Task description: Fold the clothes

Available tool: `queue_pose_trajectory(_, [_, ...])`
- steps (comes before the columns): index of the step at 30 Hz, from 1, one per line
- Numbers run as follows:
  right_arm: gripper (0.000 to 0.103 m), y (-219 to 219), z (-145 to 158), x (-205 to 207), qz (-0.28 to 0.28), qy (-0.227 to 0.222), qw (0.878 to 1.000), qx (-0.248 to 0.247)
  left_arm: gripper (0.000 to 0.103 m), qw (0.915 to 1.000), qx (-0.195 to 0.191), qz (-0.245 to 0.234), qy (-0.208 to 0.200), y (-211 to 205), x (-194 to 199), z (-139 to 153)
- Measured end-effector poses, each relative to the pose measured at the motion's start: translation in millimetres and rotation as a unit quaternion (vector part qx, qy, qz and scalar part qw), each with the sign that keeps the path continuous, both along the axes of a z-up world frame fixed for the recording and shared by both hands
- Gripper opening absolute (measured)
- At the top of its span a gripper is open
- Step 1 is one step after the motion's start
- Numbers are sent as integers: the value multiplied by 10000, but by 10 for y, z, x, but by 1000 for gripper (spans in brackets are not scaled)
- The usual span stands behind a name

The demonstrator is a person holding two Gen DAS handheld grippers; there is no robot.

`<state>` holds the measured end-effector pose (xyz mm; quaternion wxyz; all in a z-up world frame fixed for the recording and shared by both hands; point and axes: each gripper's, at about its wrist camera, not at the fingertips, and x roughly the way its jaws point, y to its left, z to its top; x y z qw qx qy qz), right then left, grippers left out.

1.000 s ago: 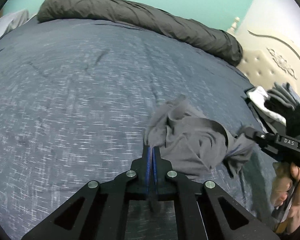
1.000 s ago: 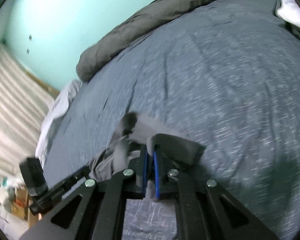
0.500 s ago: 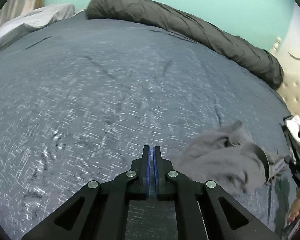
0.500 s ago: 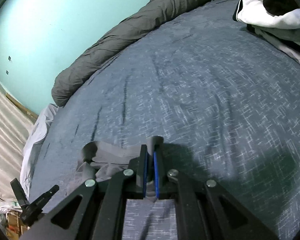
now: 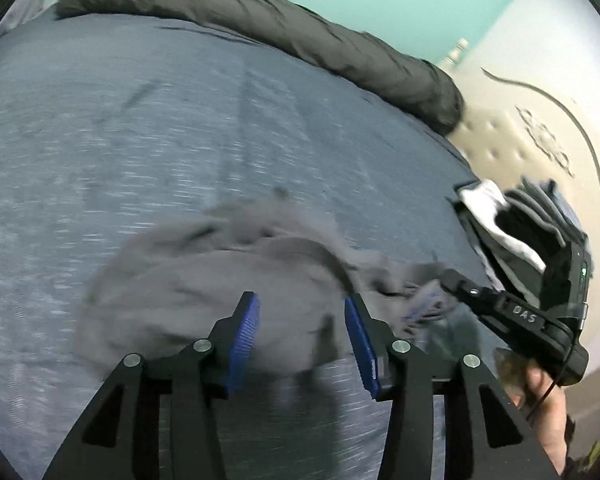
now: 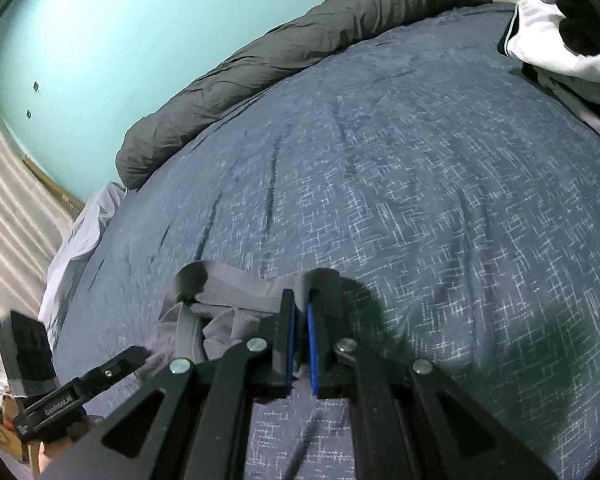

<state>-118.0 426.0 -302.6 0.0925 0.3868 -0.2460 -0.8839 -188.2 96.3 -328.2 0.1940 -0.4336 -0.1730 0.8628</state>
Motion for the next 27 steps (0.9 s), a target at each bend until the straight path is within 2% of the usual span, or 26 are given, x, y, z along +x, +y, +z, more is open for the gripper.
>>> queue_pose_trajectory(6, [5,16,-22,7,106,-24,9999,-31,51,9997,46,-204,-85,215,-133,-71])
queue_pose_trajectory(8, [5,17,-28,-2,124,-35,9999,-46,48,9995,62,-272,-113,287,-178,-94])
queue_pose_trajectory(10, [5,20,-26,-10,137,-33,9999,-48,15,9993,77,-340,-141,359,-222,-118])
queue_pose_trajectory(13, [5,29,-21,-19,123,-36,9999,-55,3,9990,95,-423,-143,422,-262,-130])
queue_pose_trajectory(17, [5,57,-10,-2,74,-20,10000,-37,3,9995,9,-319,65,230,-215,9])
queue_pose_trajectory(22, [5,139,24,16,-90,39,9999,-122,3,9992,-181,42,340,-224,-110,231])
queue_pose_trajectory(27, [5,109,76,7,-116,120,9998,-104,3,9986,-306,258,351,-521,-39,269])
